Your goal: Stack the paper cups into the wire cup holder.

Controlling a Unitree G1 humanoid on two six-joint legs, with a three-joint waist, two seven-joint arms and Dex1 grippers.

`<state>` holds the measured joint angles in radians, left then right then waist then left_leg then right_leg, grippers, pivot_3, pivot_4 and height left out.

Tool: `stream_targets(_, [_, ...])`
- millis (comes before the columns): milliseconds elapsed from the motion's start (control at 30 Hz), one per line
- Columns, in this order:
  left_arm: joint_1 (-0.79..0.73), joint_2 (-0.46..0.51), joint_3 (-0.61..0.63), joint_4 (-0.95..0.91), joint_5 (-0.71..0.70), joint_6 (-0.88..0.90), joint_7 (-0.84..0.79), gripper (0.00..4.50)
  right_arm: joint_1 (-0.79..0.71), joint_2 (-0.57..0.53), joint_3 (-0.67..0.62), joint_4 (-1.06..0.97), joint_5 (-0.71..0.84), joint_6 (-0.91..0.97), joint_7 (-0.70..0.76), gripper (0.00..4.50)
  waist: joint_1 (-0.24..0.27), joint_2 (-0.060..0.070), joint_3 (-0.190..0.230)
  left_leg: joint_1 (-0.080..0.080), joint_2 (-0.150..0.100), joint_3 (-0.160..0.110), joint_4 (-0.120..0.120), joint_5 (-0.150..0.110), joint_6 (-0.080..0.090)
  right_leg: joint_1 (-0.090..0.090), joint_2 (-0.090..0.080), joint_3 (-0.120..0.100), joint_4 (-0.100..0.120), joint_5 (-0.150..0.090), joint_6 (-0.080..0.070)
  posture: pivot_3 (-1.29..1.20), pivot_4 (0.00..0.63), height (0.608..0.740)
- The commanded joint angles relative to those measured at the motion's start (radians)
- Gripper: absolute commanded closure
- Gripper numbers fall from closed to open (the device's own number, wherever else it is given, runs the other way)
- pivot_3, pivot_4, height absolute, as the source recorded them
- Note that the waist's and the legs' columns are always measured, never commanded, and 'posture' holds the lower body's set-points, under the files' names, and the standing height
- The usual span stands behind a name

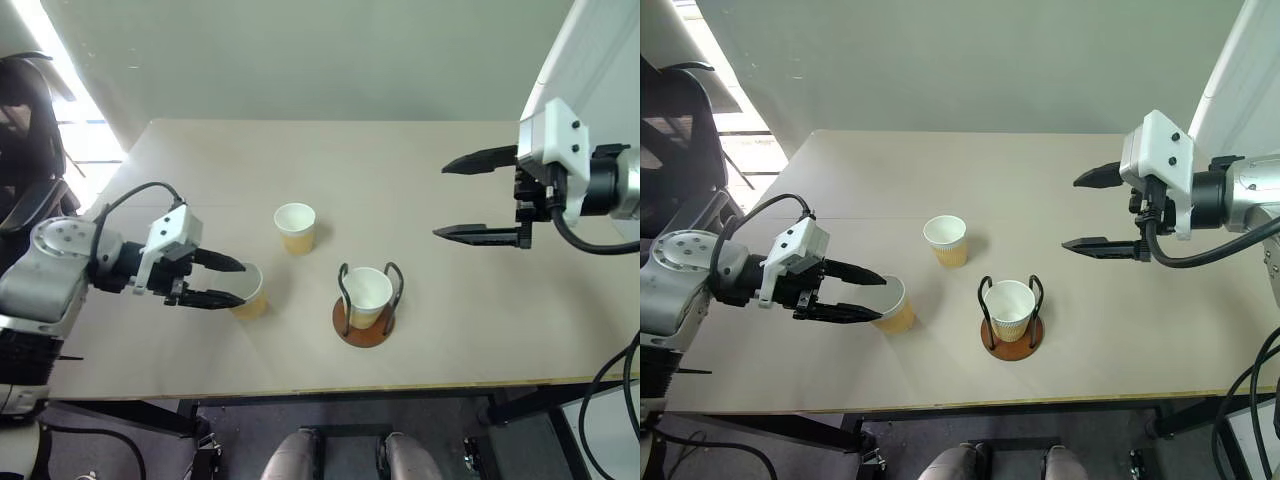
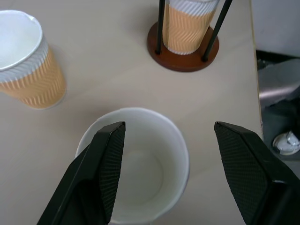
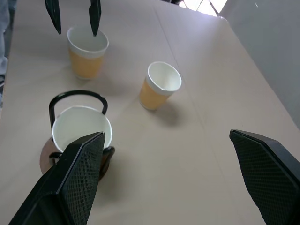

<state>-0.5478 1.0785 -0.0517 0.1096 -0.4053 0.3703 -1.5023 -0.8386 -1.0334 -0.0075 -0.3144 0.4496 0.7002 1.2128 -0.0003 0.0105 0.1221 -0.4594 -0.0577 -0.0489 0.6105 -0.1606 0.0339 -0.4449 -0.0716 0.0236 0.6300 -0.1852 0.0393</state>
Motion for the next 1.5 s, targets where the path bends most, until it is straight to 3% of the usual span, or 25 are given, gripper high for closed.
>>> stream_targets(33, [-0.015,-0.003,-0.01,0.035,0.048,-0.063,-0.022,1.25,-0.001,-0.023,-0.051,-0.037,0.021,0.008,-0.019,0.09,0.0,0.0,0.0,0.0,0.0,0.0,0.0,0.0,0.0,0.0,0.0,0.0,0.0,0.0,0.001,0.0,0.15,0.74])
stream_targets(567, [-0.083,-0.117,-0.103,0.287,0.264,-0.387,-0.017,1.25,0.031,-0.044,-0.066,-0.068,0.04,0.028,-0.066,0.09,0.003,0.0,0.0,-0.001,0.0,0.0,0.003,0.002,0.002,0.001,0.0,0.0,0.0,0.003,0.005,0.0,0.15,0.74])
stream_targets(667, [-0.092,-0.132,-0.097,0.298,0.26,-0.395,-0.026,1.84,0.037,-0.053,-0.071,-0.07,0.042,0.029,-0.069,0.04,0.003,0.0,0.0,-0.001,0.0,0.0,0.003,0.002,0.003,0.001,0.0,0.0,0.0,0.004,0.007,0.0,0.15,0.74])
stream_targets(933, [-0.155,-0.136,-0.084,0.289,0.219,-0.352,-0.077,4.47,0.051,-0.077,-0.084,-0.067,0.042,0.025,-0.082,0.04,0.004,0.0,0.0,-0.002,0.0,0.0,0.004,0.004,0.004,0.001,0.0,0.0,0.0,0.006,0.01,0.0,0.15,0.74])
stream_targets(1167, [-0.387,-0.115,-0.2,0.299,0.087,-0.282,-0.112,4.47,0.064,-0.086,-0.096,-0.071,0.042,0.021,-0.102,0.04,0.009,0.0,0.0,-0.003,-0.001,0.0,0.006,0.005,0.006,0.001,0.0,0.0,-0.001,0.009,0.013,0.0,0.15,0.74])
stream_targets(1500, [-0.842,-0.267,-0.573,0.409,-0.217,-0.351,-0.112,4.47,0.104,-0.089,-0.135,-0.142,0.068,0.058,-0.167,0.04,0.014,0.0,0.0,-0.012,-0.001,0.001,0.017,0.002,0.011,0.0,-0.001,0.001,-0.003,0.012,0.02,0.0,0.15,0.74])
